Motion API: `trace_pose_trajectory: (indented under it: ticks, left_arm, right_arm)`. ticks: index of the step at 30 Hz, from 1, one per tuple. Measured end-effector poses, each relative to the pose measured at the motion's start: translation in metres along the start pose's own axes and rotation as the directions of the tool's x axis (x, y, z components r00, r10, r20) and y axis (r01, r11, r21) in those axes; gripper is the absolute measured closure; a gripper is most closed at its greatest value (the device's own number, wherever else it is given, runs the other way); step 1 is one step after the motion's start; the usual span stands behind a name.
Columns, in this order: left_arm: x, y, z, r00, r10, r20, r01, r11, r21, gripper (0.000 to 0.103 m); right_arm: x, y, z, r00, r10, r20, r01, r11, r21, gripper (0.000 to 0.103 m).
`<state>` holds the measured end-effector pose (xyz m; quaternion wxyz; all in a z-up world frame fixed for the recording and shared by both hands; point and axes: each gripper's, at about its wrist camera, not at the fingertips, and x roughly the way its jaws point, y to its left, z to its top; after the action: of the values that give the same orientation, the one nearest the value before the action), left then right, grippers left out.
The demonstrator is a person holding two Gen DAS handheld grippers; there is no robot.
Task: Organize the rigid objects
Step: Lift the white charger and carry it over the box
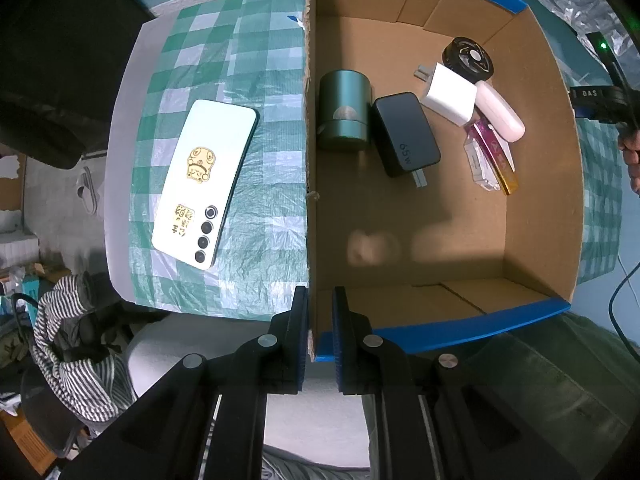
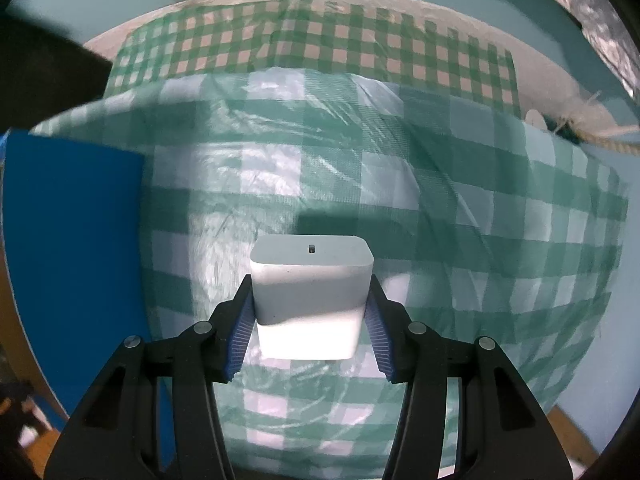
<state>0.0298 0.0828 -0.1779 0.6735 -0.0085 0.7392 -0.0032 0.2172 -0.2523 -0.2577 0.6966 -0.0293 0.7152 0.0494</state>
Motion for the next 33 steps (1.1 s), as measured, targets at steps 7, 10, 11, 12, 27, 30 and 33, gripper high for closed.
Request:
trace_pose_trajectory:
  ticks: [7,10,11,12,27,30,33]
  left_arm:
    - [0.001,-0.002,0.0,1.0,0.001,-0.002,-0.001,1.0,0.009,0.093]
    - [0.0,-0.002,0.0,1.0,0.002,-0.001,-0.002,1.0,0.012,0.093]
    - [0.0,-0.002,0.0,1.0,0.002,0.0,-0.002,1.0,0.013,0.093]
    - [0.0,-0.002,0.0,1.0,0.003,0.0,-0.003,1.0,0.014,0.093]
    - [0.0,-0.003,0.001,1.0,0.006,0.001,-0.006,1.0,0.021,0.093]
    - [0.0,-0.003,0.001,1.0,0.005,0.002,-0.005,1.0,0.02,0.093]
    - [0.0,-0.003,0.001,1.0,0.005,0.002,-0.005,1.0,0.02,0.093]
  right_arm:
    - [-0.015,0.012,-0.015,1.0,-0.005,0.022,0.007,0.997,-0.076,0.052]
    - [-0.027,0.021,-0.021,0.999,-0.003,0.033,0.007,0.993,-0.118,0.052]
    - [-0.031,0.024,-0.023,0.999,0.0,0.039,0.005,0.992,-0.129,0.052]
    - [-0.035,0.027,-0.025,0.999,0.005,0.045,0.002,0.99,-0.141,0.052]
    - [-0.103,0.101,-0.046,0.987,0.113,0.115,-0.066,0.935,-0.347,0.052]
    - [-0.11,0.116,-0.046,0.986,0.115,0.123,-0.059,0.919,-0.389,0.052]
    - [-0.114,0.131,-0.046,0.986,0.114,0.124,-0.05,0.9,-0.434,0.052]
